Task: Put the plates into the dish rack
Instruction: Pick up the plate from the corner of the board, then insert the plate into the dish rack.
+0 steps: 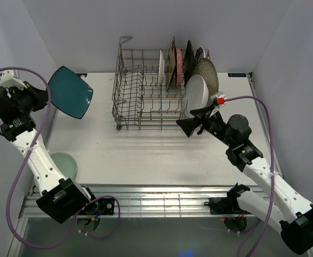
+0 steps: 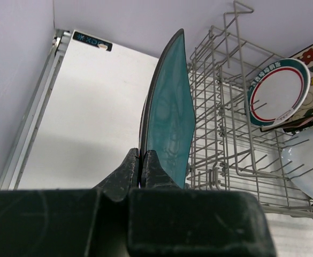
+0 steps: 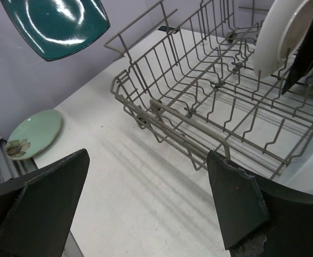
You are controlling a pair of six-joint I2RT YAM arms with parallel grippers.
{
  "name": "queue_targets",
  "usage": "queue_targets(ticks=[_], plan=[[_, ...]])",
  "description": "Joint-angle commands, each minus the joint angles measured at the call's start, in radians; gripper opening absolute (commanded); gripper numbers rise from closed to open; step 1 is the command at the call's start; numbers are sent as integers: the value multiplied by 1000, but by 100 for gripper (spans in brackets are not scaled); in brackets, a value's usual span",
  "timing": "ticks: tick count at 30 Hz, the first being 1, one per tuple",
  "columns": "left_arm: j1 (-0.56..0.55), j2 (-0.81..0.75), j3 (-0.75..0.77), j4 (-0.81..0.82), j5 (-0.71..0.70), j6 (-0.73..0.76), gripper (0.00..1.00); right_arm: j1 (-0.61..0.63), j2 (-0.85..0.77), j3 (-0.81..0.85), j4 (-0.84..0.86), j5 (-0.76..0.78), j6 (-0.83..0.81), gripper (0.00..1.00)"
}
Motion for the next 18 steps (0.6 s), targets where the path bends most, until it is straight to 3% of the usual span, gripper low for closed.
queue_targets(ticks=[1, 11, 18], plan=[[-2, -65, 105, 45, 76, -31, 0, -1, 41, 73, 84, -90, 26, 96], [-2, -82, 309, -53, 159, -62, 0, -2, 176, 163, 187, -254, 98, 94], [-2, -48, 347, -32, 394, -189, 0, -1, 251, 199, 274, -334, 168, 94]])
